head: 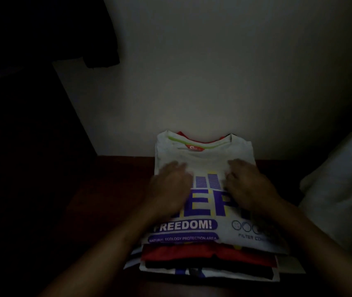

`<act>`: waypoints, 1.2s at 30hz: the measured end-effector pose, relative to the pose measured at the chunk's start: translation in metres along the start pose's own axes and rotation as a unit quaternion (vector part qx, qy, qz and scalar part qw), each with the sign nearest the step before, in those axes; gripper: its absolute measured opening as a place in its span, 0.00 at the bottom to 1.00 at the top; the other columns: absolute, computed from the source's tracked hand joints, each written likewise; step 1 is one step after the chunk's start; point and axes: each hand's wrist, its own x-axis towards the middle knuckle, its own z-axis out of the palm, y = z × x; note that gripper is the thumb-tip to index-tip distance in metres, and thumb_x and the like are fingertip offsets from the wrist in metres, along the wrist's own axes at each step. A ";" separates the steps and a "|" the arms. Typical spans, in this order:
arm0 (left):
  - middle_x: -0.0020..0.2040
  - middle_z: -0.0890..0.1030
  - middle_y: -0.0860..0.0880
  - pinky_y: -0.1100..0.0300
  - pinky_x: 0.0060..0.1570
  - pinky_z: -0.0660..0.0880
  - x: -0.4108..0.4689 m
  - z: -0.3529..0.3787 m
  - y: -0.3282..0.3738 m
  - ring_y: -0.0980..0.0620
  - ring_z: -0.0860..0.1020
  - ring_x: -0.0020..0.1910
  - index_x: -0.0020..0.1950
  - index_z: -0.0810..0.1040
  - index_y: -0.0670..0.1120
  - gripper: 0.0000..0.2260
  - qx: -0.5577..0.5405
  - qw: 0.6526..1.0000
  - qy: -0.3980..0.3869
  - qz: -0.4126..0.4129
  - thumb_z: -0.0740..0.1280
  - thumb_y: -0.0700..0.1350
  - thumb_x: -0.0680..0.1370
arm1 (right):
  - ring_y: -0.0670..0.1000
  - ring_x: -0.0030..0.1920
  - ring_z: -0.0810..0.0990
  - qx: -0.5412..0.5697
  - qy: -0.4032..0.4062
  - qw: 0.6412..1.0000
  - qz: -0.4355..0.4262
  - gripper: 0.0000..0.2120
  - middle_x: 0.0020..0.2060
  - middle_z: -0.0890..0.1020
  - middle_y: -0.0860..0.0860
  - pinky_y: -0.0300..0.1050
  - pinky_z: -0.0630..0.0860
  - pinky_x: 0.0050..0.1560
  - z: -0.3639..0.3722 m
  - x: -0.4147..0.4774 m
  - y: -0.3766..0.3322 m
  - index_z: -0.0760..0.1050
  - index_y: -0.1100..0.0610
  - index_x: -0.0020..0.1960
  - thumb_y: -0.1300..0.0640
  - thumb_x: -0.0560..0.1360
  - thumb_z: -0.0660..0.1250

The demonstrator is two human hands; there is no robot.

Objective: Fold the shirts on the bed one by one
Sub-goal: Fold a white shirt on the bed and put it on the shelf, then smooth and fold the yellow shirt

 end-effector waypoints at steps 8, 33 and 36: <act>0.86 0.41 0.49 0.39 0.81 0.40 -0.028 0.033 -0.003 0.46 0.40 0.84 0.85 0.39 0.54 0.28 0.078 0.994 -0.071 0.029 0.43 0.60 0.87 | 0.61 0.83 0.46 -0.089 -0.059 0.993 -0.058 0.32 0.84 0.51 0.55 0.67 0.50 0.79 0.059 -0.030 0.004 0.53 0.52 0.83 0.37 0.84 0.46; 0.84 0.58 0.39 0.33 0.75 0.62 -0.219 -0.267 0.299 0.37 0.59 0.82 0.83 0.62 0.47 0.32 0.167 0.952 -0.069 0.246 0.43 0.57 0.82 | 0.66 0.77 0.67 -0.065 0.155 0.971 0.170 0.29 0.75 0.70 0.64 0.66 0.63 0.75 -0.325 -0.346 -0.071 0.72 0.62 0.75 0.45 0.83 0.50; 0.78 0.69 0.38 0.32 0.67 0.72 -0.240 -0.292 0.344 0.34 0.70 0.76 0.78 0.72 0.45 0.28 0.150 0.934 -0.050 0.321 0.51 0.55 0.82 | 0.66 0.78 0.64 -0.067 0.163 0.951 0.253 0.31 0.77 0.68 0.63 0.67 0.60 0.77 -0.371 -0.405 -0.073 0.69 0.61 0.77 0.43 0.83 0.48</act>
